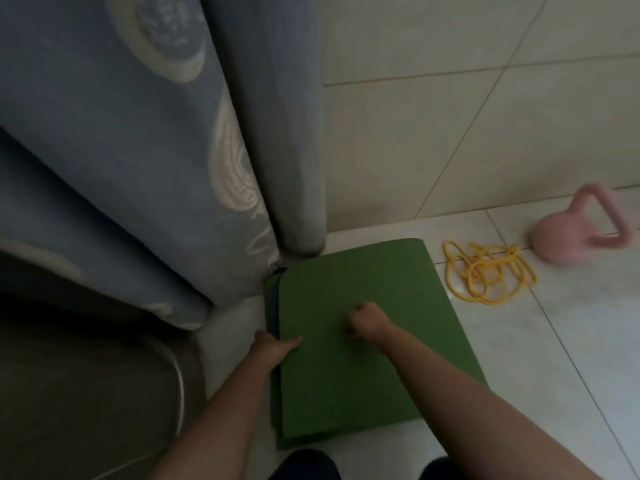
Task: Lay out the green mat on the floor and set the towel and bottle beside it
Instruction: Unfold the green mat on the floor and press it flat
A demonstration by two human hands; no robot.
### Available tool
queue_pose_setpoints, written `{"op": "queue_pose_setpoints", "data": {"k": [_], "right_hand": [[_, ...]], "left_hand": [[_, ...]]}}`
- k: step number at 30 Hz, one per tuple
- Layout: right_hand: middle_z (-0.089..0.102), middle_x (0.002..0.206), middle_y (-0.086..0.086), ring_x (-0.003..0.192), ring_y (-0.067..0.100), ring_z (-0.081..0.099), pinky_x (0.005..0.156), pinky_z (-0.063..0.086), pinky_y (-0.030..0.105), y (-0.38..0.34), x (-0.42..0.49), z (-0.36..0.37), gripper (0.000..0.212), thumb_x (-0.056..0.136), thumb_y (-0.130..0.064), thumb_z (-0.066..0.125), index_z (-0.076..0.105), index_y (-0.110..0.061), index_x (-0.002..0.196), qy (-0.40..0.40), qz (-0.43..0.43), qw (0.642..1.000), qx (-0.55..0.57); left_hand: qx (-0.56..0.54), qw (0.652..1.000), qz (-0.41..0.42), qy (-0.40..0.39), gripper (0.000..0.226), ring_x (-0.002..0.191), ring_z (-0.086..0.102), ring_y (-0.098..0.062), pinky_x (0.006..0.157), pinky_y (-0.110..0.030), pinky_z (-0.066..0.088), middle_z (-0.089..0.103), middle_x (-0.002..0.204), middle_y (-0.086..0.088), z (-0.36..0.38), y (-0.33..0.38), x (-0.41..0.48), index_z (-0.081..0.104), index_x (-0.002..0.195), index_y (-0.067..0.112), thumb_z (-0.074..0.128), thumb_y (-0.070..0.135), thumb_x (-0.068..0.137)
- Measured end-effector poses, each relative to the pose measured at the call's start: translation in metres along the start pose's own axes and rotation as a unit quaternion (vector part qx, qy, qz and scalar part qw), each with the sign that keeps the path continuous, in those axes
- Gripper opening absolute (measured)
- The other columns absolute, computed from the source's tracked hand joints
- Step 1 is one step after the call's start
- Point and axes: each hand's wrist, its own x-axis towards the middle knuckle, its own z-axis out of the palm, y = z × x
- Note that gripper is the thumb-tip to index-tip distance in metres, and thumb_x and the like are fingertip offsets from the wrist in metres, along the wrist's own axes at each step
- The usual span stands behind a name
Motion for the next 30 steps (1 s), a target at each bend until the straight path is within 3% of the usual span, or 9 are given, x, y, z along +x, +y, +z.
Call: {"op": "queue_pose_setpoints", "data": {"k": [4,7,10,12,16,20,24,28,30], "right_hand": [[0.062,0.113,0.028,0.092,0.03,0.06,0.077,0.044,0.03,0.0,0.013,0.015,0.025,0.092,-0.01,0.042,0.047,-0.013,0.068,-0.008,-0.014,0.999,-0.031],[0.063,0.104,0.024,0.097,0.033,0.063,0.08,0.046,0.031,0.008,0.019,0.016,0.018,0.092,-0.012,0.043,0.054,-0.009,0.078,-0.001,-0.002,1.0,-0.017],[0.063,0.094,0.022,0.069,0.025,0.059,0.061,0.043,0.025,0.014,0.022,0.015,0.028,0.093,-0.011,0.041,0.051,-0.011,0.066,-0.005,0.01,1.0,0.001],[0.064,0.096,0.021,0.073,0.023,0.057,0.057,0.039,0.024,0.016,0.023,0.017,0.024,0.093,-0.011,0.041,0.056,-0.008,0.074,-0.005,0.018,1.0,-0.003],[0.062,0.117,0.02,0.105,0.03,0.059,0.082,0.047,0.03,0.012,0.02,0.022,0.023,0.093,-0.017,0.044,0.059,-0.004,0.105,0.005,0.013,0.999,-0.048],[0.057,0.124,0.017,0.112,0.029,0.056,0.091,0.044,0.031,0.004,0.01,0.03,0.032,0.093,-0.023,0.048,0.057,-0.003,0.117,-0.005,-0.005,0.993,-0.116],[0.039,0.132,0.013,0.124,0.032,0.041,0.101,0.04,0.04,-0.009,-0.017,0.031,0.052,0.089,-0.041,0.051,0.042,-0.008,0.129,0.033,0.013,0.986,-0.161],[0.035,0.132,0.015,0.124,0.033,0.032,0.099,0.036,0.039,-0.029,-0.071,0.014,0.051,0.091,-0.042,0.046,0.042,-0.005,0.125,0.12,0.043,0.981,-0.149],[0.036,0.134,0.019,0.124,0.033,0.032,0.102,0.032,0.038,-0.038,-0.098,-0.006,0.046,0.096,-0.036,0.037,0.043,-0.004,0.127,0.136,0.055,0.98,-0.138]], "left_hand": [[-0.054,0.998,-0.026,-0.009,0.098,0.123,0.05,-0.035,0.102,-0.042,0.044,0.046,0.139,-0.022,0.013,-0.016,0.013,0.035,0.137,-0.006,0.085,0.037,0.064],[-0.086,0.995,-0.045,-0.012,0.108,0.125,0.048,-0.034,0.105,-0.042,0.041,0.043,0.142,-0.02,0.012,-0.018,0.015,0.028,0.14,-0.006,0.086,0.038,0.061],[-0.103,0.992,-0.062,-0.032,0.101,0.123,0.051,-0.031,0.105,-0.039,0.041,0.046,0.139,-0.019,0.013,-0.024,0.02,0.033,0.138,-0.007,0.085,0.036,0.063],[-0.122,0.99,-0.059,-0.045,0.095,0.12,0.053,-0.03,0.104,-0.039,0.042,0.05,0.136,-0.02,0.014,-0.029,0.024,0.04,0.135,-0.007,0.085,0.035,0.063],[-0.145,0.984,-0.063,-0.082,0.076,0.113,0.058,-0.027,0.097,-0.033,0.045,0.059,0.128,-0.016,0.014,-0.031,0.024,0.054,0.126,-0.003,0.082,0.035,0.066],[-0.135,0.984,-0.069,-0.099,0.075,0.094,0.058,-0.02,0.08,-0.027,0.044,0.06,0.125,-0.012,0.01,-0.025,0.02,0.056,0.123,0.002,0.082,0.041,0.064],[-0.17,0.977,-0.05,-0.116,0.07,0.103,0.063,-0.025,0.094,-0.035,0.049,0.065,0.117,-0.014,0.006,-0.008,-0.009,0.061,0.12,0.002,0.082,0.037,0.063],[-0.197,0.967,-0.023,-0.16,0.038,0.078,0.07,-0.017,0.063,-0.021,0.053,0.074,0.092,-0.005,0.005,0.032,-0.084,0.068,0.107,0.01,0.076,0.029,0.075],[-0.198,0.968,-0.004,-0.157,0.031,0.069,0.068,-0.014,0.056,-0.017,0.052,0.073,0.087,-0.004,0.011,0.059,-0.126,0.068,0.106,0.011,0.073,0.023,0.078]]}}
